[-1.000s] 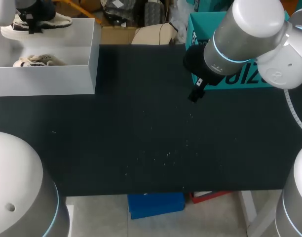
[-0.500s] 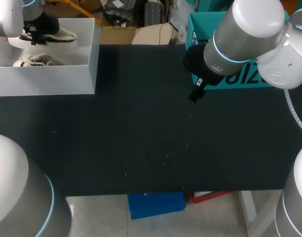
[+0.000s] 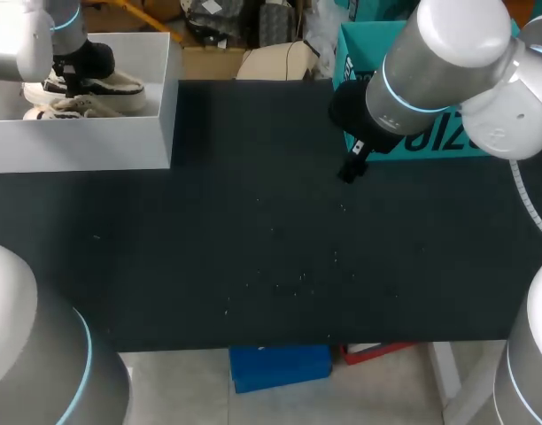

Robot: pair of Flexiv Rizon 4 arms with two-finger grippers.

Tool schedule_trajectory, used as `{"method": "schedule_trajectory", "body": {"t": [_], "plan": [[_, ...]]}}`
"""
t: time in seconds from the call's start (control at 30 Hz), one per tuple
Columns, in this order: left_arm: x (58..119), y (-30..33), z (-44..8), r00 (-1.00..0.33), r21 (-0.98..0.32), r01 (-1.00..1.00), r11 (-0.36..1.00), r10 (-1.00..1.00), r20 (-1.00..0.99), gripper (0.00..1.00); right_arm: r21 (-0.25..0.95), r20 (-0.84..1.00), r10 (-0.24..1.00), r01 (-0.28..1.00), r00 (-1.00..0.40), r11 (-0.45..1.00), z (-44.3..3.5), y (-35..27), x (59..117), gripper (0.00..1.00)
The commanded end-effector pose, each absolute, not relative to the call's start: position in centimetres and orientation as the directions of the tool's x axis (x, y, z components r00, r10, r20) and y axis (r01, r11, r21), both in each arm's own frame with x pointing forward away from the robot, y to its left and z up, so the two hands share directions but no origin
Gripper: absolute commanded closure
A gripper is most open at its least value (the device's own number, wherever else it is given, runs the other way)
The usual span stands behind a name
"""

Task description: Take the shoe out of the shoebox, open the shoe tongue, remove and reinsert the insole, then place the shoe into the shoebox

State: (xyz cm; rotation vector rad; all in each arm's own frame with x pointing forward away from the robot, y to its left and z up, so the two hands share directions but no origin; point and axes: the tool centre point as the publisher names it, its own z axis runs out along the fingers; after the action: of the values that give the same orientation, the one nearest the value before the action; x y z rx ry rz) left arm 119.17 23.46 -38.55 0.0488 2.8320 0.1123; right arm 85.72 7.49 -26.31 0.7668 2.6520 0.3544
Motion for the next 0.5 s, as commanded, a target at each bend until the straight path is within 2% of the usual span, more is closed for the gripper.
{"method": "schedule_trajectory", "body": {"t": [0.03,0.3,0.5], "plan": [[119.5,23.1,-37.7,-0.956,0.063,0.056,0.996,0.072,-0.284,0.0,0.332,-0.267,0.553,0.464,-0.789,0.822,-26.4,7.6,85.7,0.0],[118.5,21.8,-31.7,-0.962,0.069,0.112,0.991,0.126,-0.241,0.0,0.332,-0.267,0.553,0.464,-0.789,0.822,-26.4,7.6,85.7,0.0],[117.7,20.8,-27.8,-0.951,0.067,0.092,0.994,0.107,-0.29,0.0,0.332,-0.267,0.553,0.464,-0.789,0.822,-26.4,7.6,85.7,0.0]]}}
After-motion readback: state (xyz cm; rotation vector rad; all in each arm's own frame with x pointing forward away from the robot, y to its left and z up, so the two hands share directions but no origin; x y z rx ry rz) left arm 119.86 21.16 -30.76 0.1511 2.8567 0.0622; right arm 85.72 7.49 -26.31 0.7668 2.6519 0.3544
